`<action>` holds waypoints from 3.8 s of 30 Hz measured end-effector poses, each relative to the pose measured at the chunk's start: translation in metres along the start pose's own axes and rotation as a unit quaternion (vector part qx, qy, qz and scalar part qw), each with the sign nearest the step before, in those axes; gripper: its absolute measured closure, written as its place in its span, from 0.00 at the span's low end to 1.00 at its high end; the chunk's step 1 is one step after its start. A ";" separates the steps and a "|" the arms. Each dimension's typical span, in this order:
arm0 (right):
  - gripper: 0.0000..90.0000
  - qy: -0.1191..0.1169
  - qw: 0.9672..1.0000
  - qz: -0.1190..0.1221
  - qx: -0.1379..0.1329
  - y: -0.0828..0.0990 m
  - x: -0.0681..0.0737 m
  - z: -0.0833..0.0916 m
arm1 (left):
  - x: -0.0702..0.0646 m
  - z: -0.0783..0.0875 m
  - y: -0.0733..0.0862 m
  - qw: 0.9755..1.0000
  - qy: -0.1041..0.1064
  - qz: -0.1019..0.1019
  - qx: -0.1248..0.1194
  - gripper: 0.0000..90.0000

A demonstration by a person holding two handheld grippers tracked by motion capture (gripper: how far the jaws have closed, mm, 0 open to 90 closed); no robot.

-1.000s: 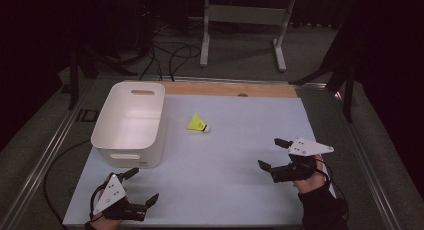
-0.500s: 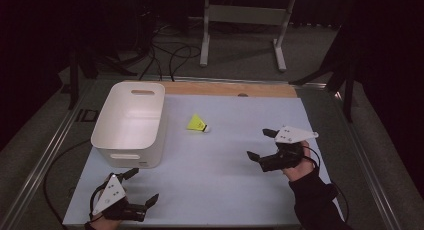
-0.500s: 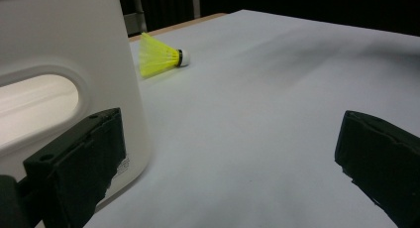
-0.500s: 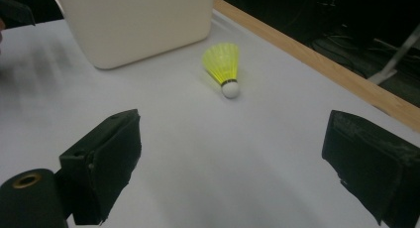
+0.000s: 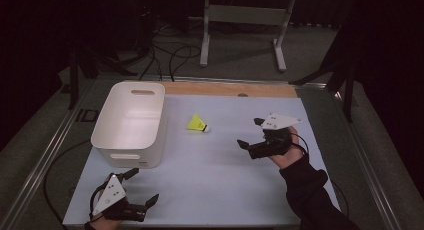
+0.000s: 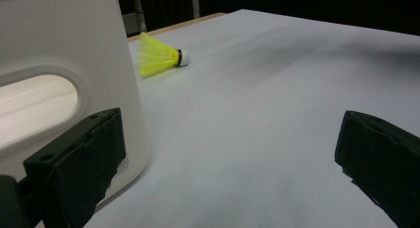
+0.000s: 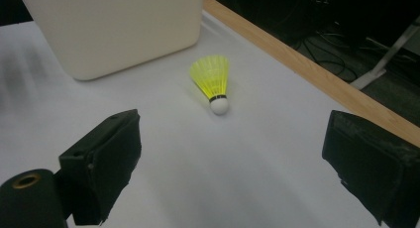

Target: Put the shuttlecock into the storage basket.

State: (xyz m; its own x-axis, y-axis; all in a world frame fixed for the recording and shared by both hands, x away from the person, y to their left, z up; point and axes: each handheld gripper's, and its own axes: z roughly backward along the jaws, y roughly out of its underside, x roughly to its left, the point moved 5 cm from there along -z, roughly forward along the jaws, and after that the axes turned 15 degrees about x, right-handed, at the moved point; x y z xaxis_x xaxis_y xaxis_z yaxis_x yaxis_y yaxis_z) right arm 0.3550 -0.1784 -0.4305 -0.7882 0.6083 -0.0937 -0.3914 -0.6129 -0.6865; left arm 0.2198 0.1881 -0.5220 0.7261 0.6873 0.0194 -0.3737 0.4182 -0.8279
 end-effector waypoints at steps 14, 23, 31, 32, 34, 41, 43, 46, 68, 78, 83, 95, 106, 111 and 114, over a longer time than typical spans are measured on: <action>0.09 0.001 1.000 0.005 0.007 -0.028 -0.007 -0.016 | 0.000 0.000 0.000 1.000 0.002 -0.001 0.000 0.00; 0.09 -0.027 0.999 0.007 0.027 -0.036 -0.008 -0.037 | 0.000 0.000 -0.001 1.000 0.003 -0.001 -0.002 0.00; 0.09 -0.039 0.998 0.009 0.039 -0.042 -0.010 -0.053 | 0.000 0.000 -0.001 1.000 0.004 -0.001 -0.002 0.00; 0.09 -0.042 0.998 0.010 0.041 -0.043 -0.011 -0.056 | 0.000 0.000 -0.001 1.000 0.004 -0.002 -0.002 0.00; 0.09 -0.045 0.998 0.009 0.046 -0.044 -0.012 -0.060 | 0.000 0.000 -0.001 1.000 0.004 -0.004 0.000 0.00; 0.09 -0.051 0.997 0.010 0.058 -0.050 -0.014 -0.076 | -0.001 0.000 -0.001 1.000 0.007 -0.003 -0.003 0.00; 0.09 -0.056 0.997 0.008 0.059 -0.051 -0.012 -0.081 | 0.000 0.000 -0.001 1.000 0.008 -0.003 -0.003 0.00; 0.09 -0.062 0.996 0.010 0.062 -0.053 -0.010 -0.089 | 0.000 0.000 -0.001 1.000 0.007 -0.005 -0.002 0.00; 0.11 -0.076 0.988 0.008 0.136 -0.056 -0.003 -0.137 | -0.001 0.001 -0.001 1.000 0.013 -0.002 -0.003 0.00; 0.17 -0.077 0.983 -0.006 0.165 -0.055 -0.004 -0.156 | -0.001 0.001 -0.001 1.000 0.015 -0.002 -0.003 0.00; 0.26 -0.060 0.980 0.019 0.190 -0.051 -0.005 -0.164 | -0.001 0.002 -0.001 1.000 0.017 -0.002 -0.004 0.00; 0.41 -0.064 0.971 0.027 0.229 -0.044 -0.007 -0.177 | -0.002 0.002 -0.001 1.000 0.018 -0.003 -0.004 0.00; 0.50 -0.059 0.965 0.030 0.254 -0.041 -0.008 -0.191 | -0.001 0.002 -0.001 1.000 0.019 -0.004 -0.004 0.00; 0.53 -0.060 0.963 0.030 0.262 -0.041 -0.009 -0.195 | -0.001 0.002 0.000 1.000 0.019 -0.004 -0.003 0.00; 0.55 -0.062 0.961 0.026 0.268 -0.041 -0.010 -0.198 | -0.001 0.002 0.000 1.000 0.019 -0.004 -0.003 0.00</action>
State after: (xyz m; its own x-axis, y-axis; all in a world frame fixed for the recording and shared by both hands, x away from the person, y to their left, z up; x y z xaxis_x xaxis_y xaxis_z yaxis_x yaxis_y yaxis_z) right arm 0.4731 -0.0597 -0.5446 -0.8510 0.5251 -0.0083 -0.5119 -0.8330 -0.2099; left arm 0.2178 0.1884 -0.5205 0.7511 0.6602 0.0044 -0.3642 0.4199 -0.8313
